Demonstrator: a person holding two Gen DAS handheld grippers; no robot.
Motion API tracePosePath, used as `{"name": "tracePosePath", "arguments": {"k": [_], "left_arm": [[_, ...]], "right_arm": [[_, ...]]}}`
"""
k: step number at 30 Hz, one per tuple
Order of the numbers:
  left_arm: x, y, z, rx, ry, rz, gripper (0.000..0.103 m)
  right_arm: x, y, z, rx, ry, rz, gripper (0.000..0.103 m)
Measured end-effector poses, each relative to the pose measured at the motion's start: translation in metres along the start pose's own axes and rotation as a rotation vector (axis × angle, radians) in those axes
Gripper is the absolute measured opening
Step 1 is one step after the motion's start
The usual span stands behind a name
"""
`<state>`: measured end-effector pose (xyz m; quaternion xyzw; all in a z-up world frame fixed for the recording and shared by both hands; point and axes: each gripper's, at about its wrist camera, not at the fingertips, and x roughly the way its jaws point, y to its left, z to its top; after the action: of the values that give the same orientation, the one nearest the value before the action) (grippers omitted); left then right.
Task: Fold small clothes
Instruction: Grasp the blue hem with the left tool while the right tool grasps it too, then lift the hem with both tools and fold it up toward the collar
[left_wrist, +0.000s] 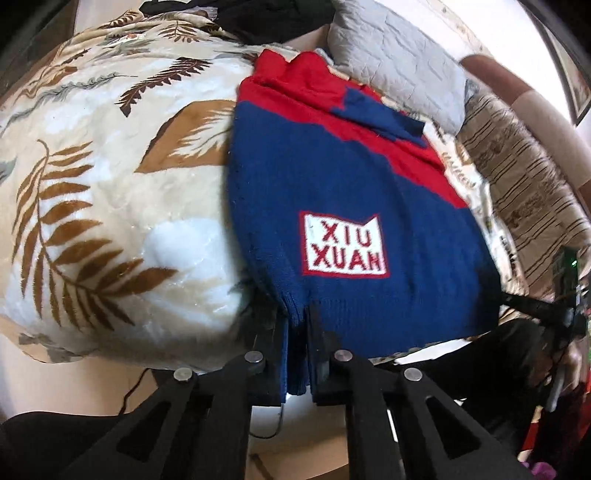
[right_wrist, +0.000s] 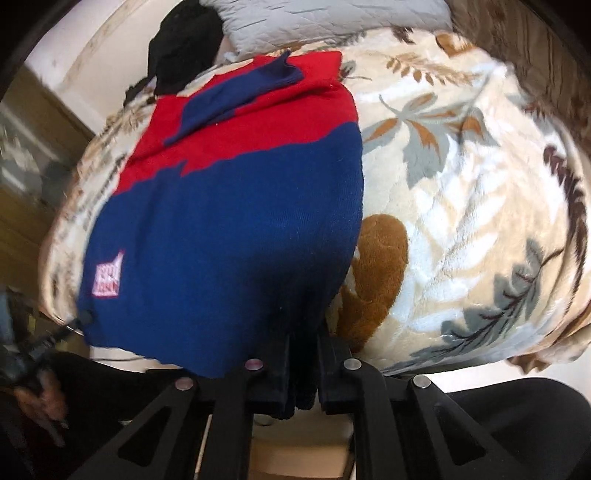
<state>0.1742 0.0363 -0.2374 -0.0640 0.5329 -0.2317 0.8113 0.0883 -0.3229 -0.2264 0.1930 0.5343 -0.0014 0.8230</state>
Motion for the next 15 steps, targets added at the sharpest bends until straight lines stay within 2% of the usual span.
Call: {"name": "tracePosePath", "arguments": {"k": [1, 2, 5, 6, 7, 10, 15], "left_arm": [[0.004, 0.0, 0.001, -0.002, 0.02, 0.005, 0.028], [0.008, 0.001, 0.001, -0.011, 0.042, 0.006, 0.033], [0.009, 0.001, -0.002, -0.008, 0.052, -0.007, 0.034], [0.008, 0.001, -0.002, -0.009, 0.049, -0.014, 0.028], [0.009, 0.001, -0.002, -0.014, 0.046, -0.022, 0.012], [0.007, 0.01, -0.003, -0.034, 0.05, -0.033, 0.009], [-0.001, 0.008, -0.004, -0.01, 0.009, -0.068, 0.009]], "right_arm": [[0.0, -0.005, 0.001, 0.022, 0.003, 0.004, 0.013], [0.003, -0.007, 0.0, 0.036, 0.014, 0.011, 0.017], [0.012, -0.005, -0.004, 0.053, 0.072, -0.013, 0.019], [0.015, -0.003, -0.004, 0.054, 0.09, -0.011, 0.02], [0.018, -0.002, -0.004, 0.054, 0.104, -0.001, 0.023], [0.023, 0.0, -0.005, 0.059, 0.115, 0.019, 0.028], [0.023, -0.007, -0.006, 0.077, 0.106, 0.058, 0.029]]}}
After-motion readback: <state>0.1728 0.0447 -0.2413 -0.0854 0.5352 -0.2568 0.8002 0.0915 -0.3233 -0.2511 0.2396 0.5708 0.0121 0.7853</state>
